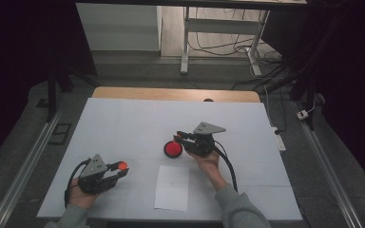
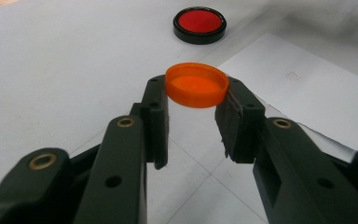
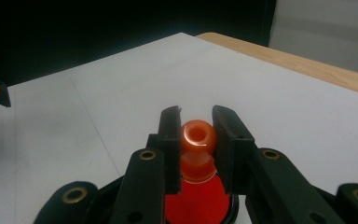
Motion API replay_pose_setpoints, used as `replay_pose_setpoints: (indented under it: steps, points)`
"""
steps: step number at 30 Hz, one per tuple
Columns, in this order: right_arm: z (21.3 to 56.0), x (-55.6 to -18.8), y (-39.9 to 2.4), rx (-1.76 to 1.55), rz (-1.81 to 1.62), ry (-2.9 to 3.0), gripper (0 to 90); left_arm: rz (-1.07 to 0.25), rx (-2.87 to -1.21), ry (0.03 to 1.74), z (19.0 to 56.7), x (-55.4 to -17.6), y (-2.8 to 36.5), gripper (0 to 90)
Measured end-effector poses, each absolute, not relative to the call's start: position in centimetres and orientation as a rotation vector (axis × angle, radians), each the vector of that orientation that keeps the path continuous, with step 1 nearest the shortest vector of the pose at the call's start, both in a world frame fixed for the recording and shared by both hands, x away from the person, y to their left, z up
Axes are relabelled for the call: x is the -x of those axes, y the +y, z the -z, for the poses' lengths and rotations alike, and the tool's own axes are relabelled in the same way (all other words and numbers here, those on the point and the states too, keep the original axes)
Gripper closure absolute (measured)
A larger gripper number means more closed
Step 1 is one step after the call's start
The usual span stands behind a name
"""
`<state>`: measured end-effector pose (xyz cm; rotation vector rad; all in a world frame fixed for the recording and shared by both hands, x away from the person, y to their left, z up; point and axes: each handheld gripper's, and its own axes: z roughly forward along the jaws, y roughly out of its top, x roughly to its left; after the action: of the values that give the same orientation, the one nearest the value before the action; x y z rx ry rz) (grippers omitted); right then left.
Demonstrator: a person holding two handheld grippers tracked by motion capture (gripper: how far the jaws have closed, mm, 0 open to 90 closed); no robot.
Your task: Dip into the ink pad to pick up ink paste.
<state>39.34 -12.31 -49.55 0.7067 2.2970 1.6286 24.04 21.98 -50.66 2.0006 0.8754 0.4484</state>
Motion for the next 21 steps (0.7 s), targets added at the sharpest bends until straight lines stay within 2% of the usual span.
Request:
replay_pose_setpoints:
  steps: [21]
  points:
    - [49.41,-39.21,-12.97,-0.727,-1.595,2.319,72.9,-0.448,-2.008,0.879,50.80,-24.15,22.06,64.6]
